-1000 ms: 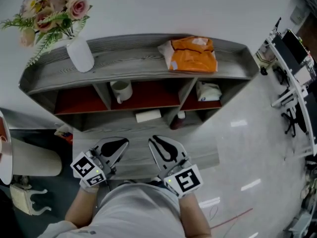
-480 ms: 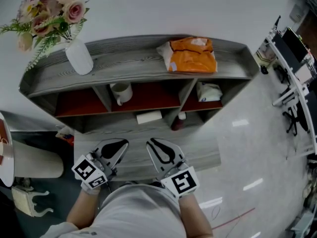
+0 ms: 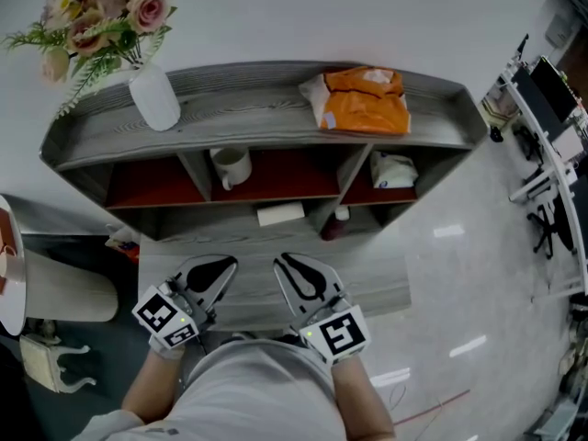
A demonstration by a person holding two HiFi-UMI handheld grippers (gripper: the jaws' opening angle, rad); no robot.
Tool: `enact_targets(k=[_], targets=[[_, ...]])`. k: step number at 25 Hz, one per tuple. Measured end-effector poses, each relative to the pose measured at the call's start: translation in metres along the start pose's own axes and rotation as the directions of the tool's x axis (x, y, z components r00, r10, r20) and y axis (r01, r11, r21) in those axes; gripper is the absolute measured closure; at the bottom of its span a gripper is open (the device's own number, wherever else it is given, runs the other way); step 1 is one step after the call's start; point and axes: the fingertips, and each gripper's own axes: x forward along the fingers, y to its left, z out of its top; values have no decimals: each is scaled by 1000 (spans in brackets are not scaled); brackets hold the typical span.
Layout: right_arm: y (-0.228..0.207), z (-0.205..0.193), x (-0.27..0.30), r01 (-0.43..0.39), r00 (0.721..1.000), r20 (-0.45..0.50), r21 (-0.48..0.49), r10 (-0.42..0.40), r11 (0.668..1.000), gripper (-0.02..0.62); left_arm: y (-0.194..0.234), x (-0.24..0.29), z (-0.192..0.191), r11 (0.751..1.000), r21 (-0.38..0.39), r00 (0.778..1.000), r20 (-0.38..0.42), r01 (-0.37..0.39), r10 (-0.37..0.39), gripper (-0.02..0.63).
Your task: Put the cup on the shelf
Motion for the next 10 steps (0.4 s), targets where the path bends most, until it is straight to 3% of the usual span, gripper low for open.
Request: enact_targets(k=[10], targets=[[4, -3, 2, -13, 1000, -12, 3, 13, 1000, 541, 1, -5, -1, 1000, -3, 1000, 0, -18, 18, 588]])
